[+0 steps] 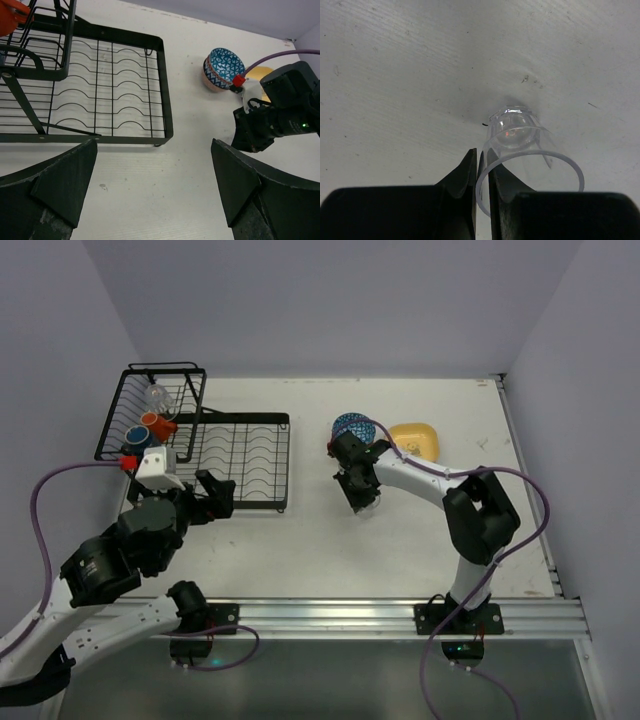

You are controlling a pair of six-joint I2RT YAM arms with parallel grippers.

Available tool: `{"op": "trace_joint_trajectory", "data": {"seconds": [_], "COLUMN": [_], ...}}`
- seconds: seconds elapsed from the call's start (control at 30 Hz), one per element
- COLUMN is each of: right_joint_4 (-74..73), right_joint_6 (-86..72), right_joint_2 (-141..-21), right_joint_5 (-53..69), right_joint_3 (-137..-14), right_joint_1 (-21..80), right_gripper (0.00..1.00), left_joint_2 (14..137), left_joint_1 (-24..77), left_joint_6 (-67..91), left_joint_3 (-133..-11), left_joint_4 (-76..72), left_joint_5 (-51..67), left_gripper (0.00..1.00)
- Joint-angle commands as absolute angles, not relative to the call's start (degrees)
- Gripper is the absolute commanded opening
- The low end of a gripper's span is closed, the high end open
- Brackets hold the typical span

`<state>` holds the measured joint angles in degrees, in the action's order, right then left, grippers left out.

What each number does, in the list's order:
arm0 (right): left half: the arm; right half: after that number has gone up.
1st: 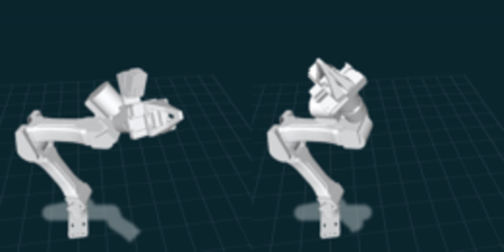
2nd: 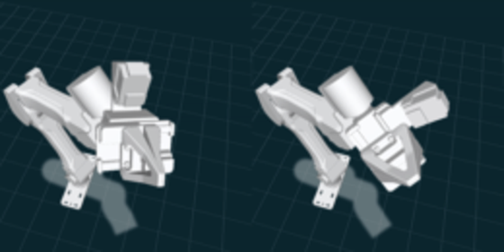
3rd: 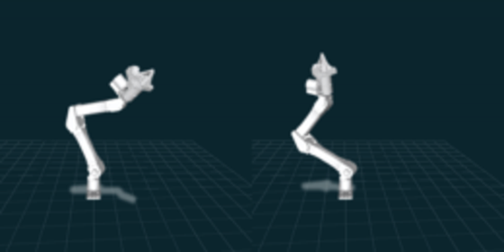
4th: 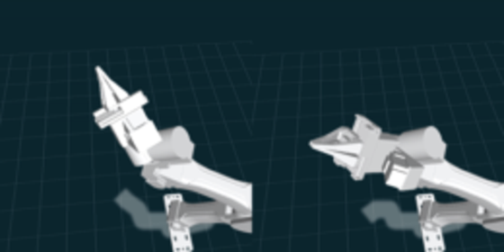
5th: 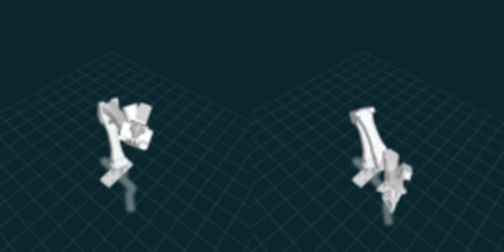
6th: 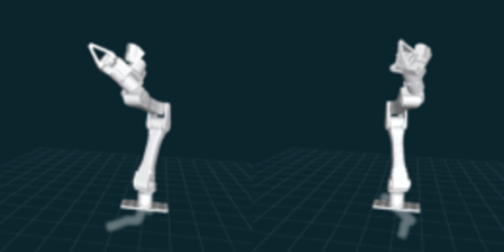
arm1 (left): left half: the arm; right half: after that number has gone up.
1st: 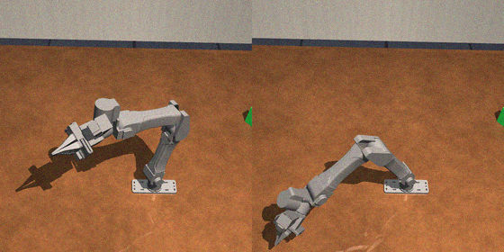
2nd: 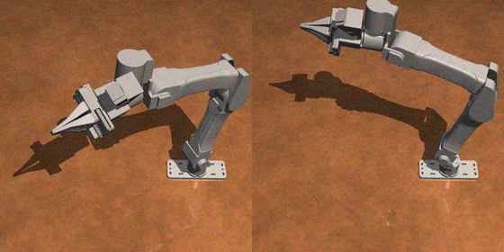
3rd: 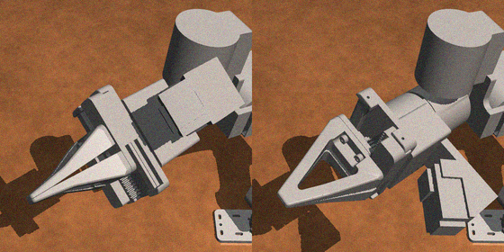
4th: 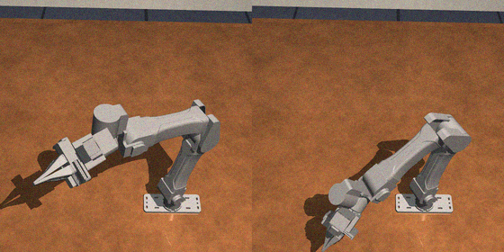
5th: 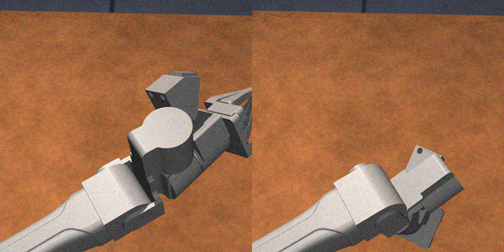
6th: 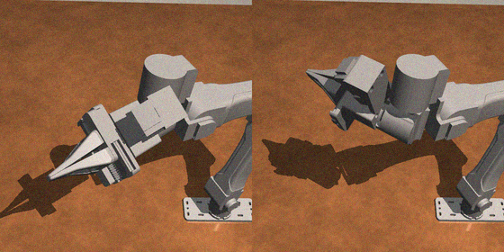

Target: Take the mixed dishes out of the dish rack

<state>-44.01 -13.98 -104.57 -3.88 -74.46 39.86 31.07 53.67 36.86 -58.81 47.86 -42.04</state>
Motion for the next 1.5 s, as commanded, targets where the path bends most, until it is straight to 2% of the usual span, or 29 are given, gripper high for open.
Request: {"op": "trace_joint_trajectory", "data": {"seconds": [0.0,0.03,0.07,0.17,0.27,0.53,0.63,0.67,0.8,0.9,1.0,1.1,1.13,1.17,1.3,1.47], "right_joint_4": [-42.54,-42.45,-42.28,-42.19,-42.89,-47.72,-47.81,-47.73,-46.94,-45.18,-43.25,-42.37,-42.19,-42.01,-41.40,-41.31], "right_joint_6": [-13.27,-13.18,-13.18,-13.18,-13.01,-12.39,-12.57,-12.66,-12.74,-13.09,-13.36,-13.71,-13.80,-13.80,-14.24,-13.80], "right_joint_2": [-105.21,-105.12,-104.60,-102.49,-100.12,-85.64,-78.96,-77.45,-71.12,-66.63,-63.03,-60.92,-60.47,-60.21,-59.50,-59.77], "right_joint_5": [-2.46,-2.37,-2.46,-2.29,-1.85,-3.51,-5.01,-5.01,-4.22,-3.69,-2.20,-0.79,-0.36,-0.35,-0.18,2.11], "right_joint_3": [-75.15,-75.06,-74.88,-74.53,-75.06,-77.34,-76.21,-75.77,-73.31,-70.14,-66.37,-63.20,-61.63,-60.74,-58.18,-59.41], "right_joint_1": [40.08,40.08,40.08,40.08,40.08,39.99,39.90,39.90,39.64,39.29,38.94,38.85,38.85,38.85,38.85,38.94], "right_gripper": [0.10,0.14,0.22,0.33,0.41,0.47,0.50,0.52,0.53,0.57,0.60,0.63,0.70,0.72,0.72,0.72], "left_joint_2": [32.25,33.04,33.48,35.94,39.98,53.94,58.95,60.19,65.82,72.58,81.53,86.81,87.62,88.32,91.66,95.53], "left_joint_1": [53.96,53.96,53.96,53.96,53.96,53.44,49.59,46.87,23.02,10.96,3.54,0.01,-1.91,-2.72,-7.98,-9.67], "left_joint_6": [35.25,35.33,35.68,37.26,38.06,36.83,33.15,31.05,20.85,18.99,16.01,11.19,9.16,6.53,5.27,5.80], "left_joint_3": [-59.24,-59.24,-59.59,-61.51,-63.71,-75.48,-81.02,-82.34,-88.49,-94.90,-100.97,-104.15,-104.06,-103.54,-105.20,-107.84], "left_joint_4": [49.04,49.13,50.00,52.55,54.83,55.90,54.94,52.41,45.71,46.40,46.67,45.54,43.27,42.11,39.55,40.43], "left_joint_5": [-44.03,-44.21,-44.99,-47.54,-49.74,-56.33,-58.18,-54.53,-34.84,-26.04,-20.04,-20.13,-17.34,-15.66,-9.59,-4.04], "left_gripper": [1.00,1.00,1.00,1.00,1.00,1.00,1.00,1.00,1.00,1.00,1.00,1.00,1.00,1.00,1.00,1.00]}}
